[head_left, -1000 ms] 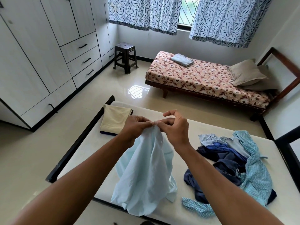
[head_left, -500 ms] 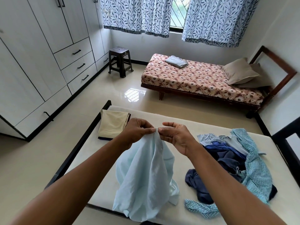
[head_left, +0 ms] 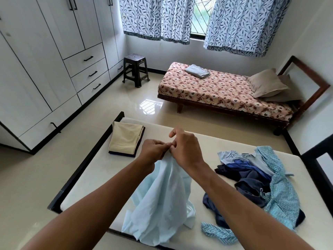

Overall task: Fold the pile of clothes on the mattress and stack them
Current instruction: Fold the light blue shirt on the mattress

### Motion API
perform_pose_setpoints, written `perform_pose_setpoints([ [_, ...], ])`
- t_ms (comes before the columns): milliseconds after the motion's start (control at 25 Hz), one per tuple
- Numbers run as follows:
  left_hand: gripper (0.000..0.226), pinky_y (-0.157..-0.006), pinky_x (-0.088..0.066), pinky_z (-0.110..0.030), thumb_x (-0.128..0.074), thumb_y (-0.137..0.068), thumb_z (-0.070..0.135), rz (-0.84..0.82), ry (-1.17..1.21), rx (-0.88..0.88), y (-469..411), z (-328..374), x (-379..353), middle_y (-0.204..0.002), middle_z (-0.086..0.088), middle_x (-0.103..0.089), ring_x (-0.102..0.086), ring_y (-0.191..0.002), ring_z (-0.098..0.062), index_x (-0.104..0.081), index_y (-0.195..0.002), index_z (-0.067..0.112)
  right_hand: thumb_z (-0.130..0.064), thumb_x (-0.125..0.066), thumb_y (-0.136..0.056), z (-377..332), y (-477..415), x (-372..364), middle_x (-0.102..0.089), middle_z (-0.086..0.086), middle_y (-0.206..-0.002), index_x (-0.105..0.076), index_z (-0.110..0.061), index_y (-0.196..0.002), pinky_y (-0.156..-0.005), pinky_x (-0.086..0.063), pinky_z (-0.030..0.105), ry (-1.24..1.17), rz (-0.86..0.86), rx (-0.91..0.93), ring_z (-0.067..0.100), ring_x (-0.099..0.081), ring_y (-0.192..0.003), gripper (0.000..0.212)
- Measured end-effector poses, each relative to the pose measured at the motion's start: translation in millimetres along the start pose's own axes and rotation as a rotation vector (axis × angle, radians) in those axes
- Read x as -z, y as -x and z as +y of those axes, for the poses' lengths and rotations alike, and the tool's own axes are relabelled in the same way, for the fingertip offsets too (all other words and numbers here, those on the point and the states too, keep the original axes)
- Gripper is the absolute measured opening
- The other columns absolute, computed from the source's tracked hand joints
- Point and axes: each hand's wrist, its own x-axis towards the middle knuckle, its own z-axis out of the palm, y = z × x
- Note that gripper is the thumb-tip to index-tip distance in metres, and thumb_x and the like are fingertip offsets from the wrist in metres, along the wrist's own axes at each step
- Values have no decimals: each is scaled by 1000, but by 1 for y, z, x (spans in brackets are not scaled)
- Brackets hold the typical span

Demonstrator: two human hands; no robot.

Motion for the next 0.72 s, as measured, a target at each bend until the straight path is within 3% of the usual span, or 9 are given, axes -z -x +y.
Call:
perform_pose_setpoints([
  [80,18,-78,-56,-42,-76,-93,10,47,-9,-21,4,-4,-2,-85,-28,-73,-65,-76,-29,-76,-85,-6,-7,-77,-80,-4,5,-2,-71,-3,-75,-63,-17,-103,-72,-58,31,-4,20,30,18,-69,-69,29],
  [160,16,-74,-57,-36,-72,-96,9,80,-120,-93,8,-5,-1,-85,-23,-75,-66,-73,-21,-77,-86,-3,-6,-80,-76,-3,4,1,-71,-5,-71,-66,-17,-99,-73,-59,28,-164,22,-165,13,-69,-67,29],
  [320,16,-64,-53,-20,-67,-98,9,67,-317,-233,10,-1,2,-80,-8,-74,-62,-68,-10,-78,-87,7,13,-80,-75,5,-5,18,-76,17,-81,-61,1,-119,-73,-66,37,-1023,-198,-866,28,-77,-73,49],
  [400,16,-64,-52,-19,-66,-99,9,25,-307,-246,10,1,5,-82,-7,-73,-63,-71,-11,-77,-88,8,19,-74,-79,10,-5,23,-74,23,-83,-53,6,-126,-70,-66,36,-1281,-261,-998,31,-75,-72,54],
  [560,14,-76,-60,-34,-63,-101,8,-133,-160,-176,12,1,11,-87,-10,-73,-69,-81,-18,-74,-94,5,14,-77,-81,17,-3,27,-75,22,-90,-51,0,-130,-70,-66,34,-1300,-350,-965,28,-75,-76,57],
  [720,17,-71,-59,-34,-64,-102,14,-124,-122,-138,4,13,9,-90,-14,-73,-70,-80,-21,-73,-100,0,-26,-88,-81,26,0,23,-76,14,-101,-60,-6,-124,-75,-65,36,-972,-368,-779,25,-75,-85,56],
])
